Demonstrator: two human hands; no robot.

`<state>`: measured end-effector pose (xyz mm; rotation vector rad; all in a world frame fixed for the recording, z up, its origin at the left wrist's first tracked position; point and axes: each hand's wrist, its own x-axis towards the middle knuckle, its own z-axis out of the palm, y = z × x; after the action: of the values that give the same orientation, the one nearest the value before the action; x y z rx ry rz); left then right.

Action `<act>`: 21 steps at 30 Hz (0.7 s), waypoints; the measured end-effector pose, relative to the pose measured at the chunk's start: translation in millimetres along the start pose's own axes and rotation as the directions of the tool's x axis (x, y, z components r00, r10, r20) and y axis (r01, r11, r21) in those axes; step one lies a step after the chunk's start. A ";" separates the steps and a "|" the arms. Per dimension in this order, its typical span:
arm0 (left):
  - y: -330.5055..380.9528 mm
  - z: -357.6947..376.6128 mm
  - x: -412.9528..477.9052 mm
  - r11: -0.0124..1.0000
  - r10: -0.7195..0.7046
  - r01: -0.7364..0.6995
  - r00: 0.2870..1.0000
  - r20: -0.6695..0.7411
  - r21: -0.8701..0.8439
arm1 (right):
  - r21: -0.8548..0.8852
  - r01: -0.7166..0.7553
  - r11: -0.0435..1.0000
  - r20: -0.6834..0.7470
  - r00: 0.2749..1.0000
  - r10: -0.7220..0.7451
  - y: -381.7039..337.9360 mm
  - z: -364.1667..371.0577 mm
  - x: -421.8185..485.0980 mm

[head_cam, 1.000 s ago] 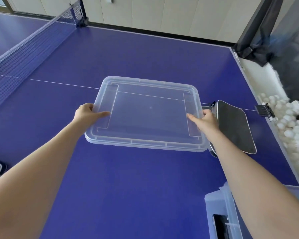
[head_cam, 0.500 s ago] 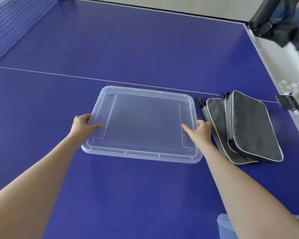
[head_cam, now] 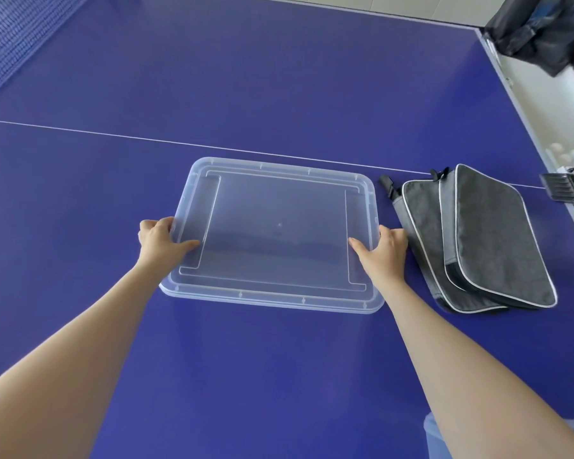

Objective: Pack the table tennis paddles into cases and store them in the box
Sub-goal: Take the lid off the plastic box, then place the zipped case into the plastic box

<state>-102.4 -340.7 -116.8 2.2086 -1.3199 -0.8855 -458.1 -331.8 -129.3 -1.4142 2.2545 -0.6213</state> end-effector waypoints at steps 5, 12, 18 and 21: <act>7.0 -5.7 -6.4 0.997 -0.046 0.045 0.999 0.015 0.069 | -0.022 -0.010 1.000 0.043 0.999 0.011 -3.9 -9.2 -9.5; 11.5 -24.9 -43.5 0.945 0.024 -0.059 0.993 0.112 0.320 | -0.109 0.070 0.992 0.163 0.985 -0.052 -20.4 -30.1 -45.3; 7.0 -48.4 -99.3 0.867 0.144 -0.214 0.972 0.185 0.451 | -0.186 0.207 0.960 0.266 0.952 -0.154 -46.4 -56.1 -92.9; 0.1 -65.7 -128.6 0.832 0.195 -0.266 0.962 0.192 0.487 | -0.233 0.293 0.927 0.284 0.932 -0.223 -61.7 -69.3 -123.5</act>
<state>-101.0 -224.9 -30.6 2.3117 -2.0356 -0.6528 -401.6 -232.8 -25.1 -1.8338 2.0215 -0.1914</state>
